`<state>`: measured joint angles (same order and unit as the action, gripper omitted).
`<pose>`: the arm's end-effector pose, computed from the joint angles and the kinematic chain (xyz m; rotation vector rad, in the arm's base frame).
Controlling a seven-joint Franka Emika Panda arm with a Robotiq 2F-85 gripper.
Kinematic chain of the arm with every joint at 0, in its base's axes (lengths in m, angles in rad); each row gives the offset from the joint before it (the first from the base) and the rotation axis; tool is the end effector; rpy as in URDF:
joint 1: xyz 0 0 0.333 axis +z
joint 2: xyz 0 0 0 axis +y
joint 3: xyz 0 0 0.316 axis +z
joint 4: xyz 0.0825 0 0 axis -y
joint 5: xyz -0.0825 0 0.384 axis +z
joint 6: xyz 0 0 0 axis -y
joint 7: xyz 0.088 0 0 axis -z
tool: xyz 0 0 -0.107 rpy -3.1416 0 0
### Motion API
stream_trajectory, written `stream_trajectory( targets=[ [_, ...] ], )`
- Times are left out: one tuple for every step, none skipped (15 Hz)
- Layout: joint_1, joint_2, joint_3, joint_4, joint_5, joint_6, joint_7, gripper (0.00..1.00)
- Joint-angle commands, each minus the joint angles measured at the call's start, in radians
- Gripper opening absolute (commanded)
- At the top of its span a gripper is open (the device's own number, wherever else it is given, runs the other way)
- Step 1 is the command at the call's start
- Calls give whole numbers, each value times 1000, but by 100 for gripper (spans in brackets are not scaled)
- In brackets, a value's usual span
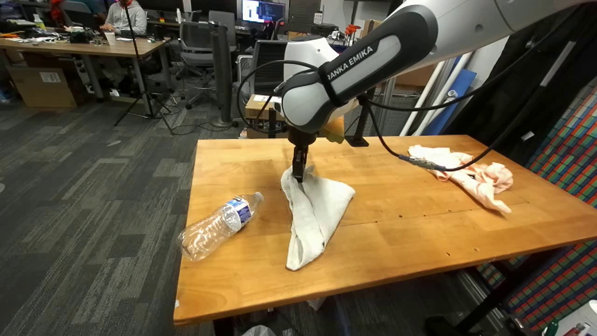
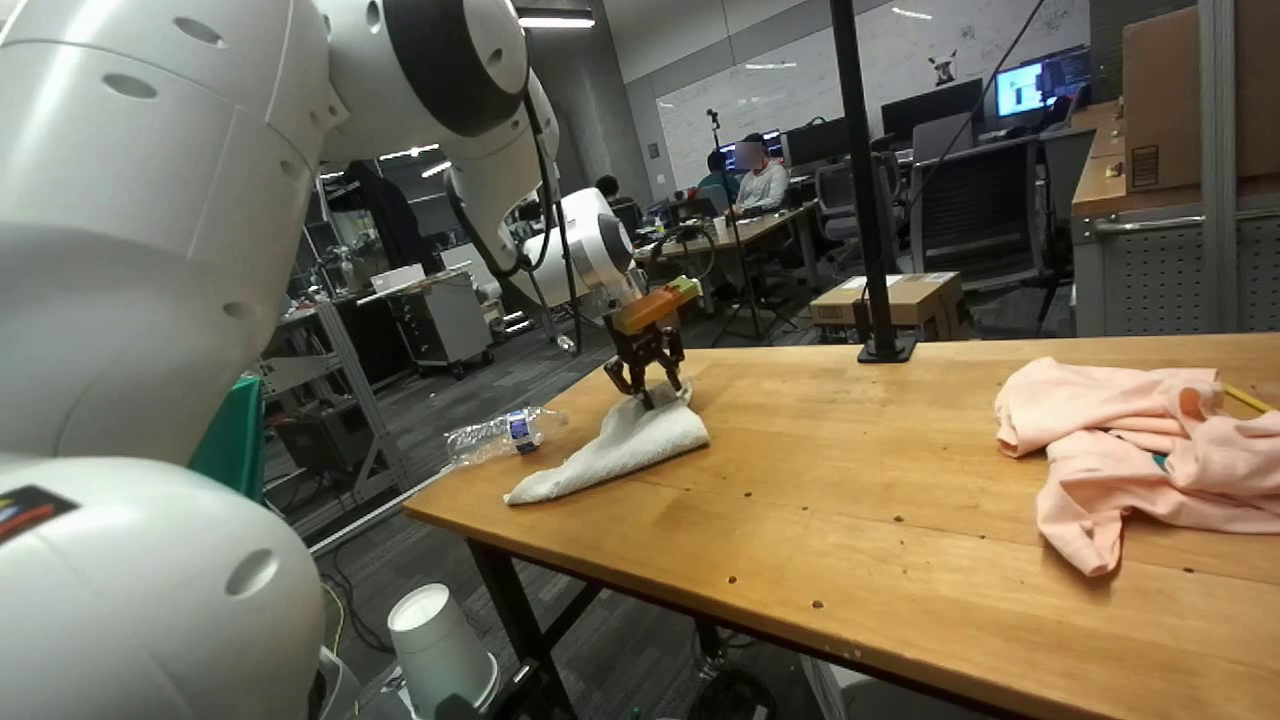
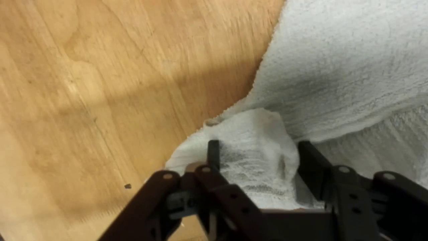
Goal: Fold the towel twice
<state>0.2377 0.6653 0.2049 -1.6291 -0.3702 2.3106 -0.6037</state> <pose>0.6375 0.2742 0.2406 2.4247 1.7442 0.0386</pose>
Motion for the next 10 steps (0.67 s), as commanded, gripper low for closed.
stream_trajectory(
  targets=[
    [-46, -43, 6, -29, 37, 11, -19, 95],
    [-61, -62, 4, -50, 40, 26, -19, 99],
    [-76, -85, 5, -70, 43, 41, -20, 100],
    [-90, -103, 4, -87, 46, 56, -20, 100],
    [-106, -131, 3, -112, 50, 73, -18, 100],
    [-118, -154, 1, -130, 55, 88, -15, 100],
    [-132, -181, -2, -155, 62, 103, -10, 100],
    [-146, -208, -5, -180, 70, 117, -7, 100],
    [-161, -241, -7, -213, 80, 134, -8, 100],
    [-174, -267, -10, -241, 87, 148, -10, 100]
  ],
)
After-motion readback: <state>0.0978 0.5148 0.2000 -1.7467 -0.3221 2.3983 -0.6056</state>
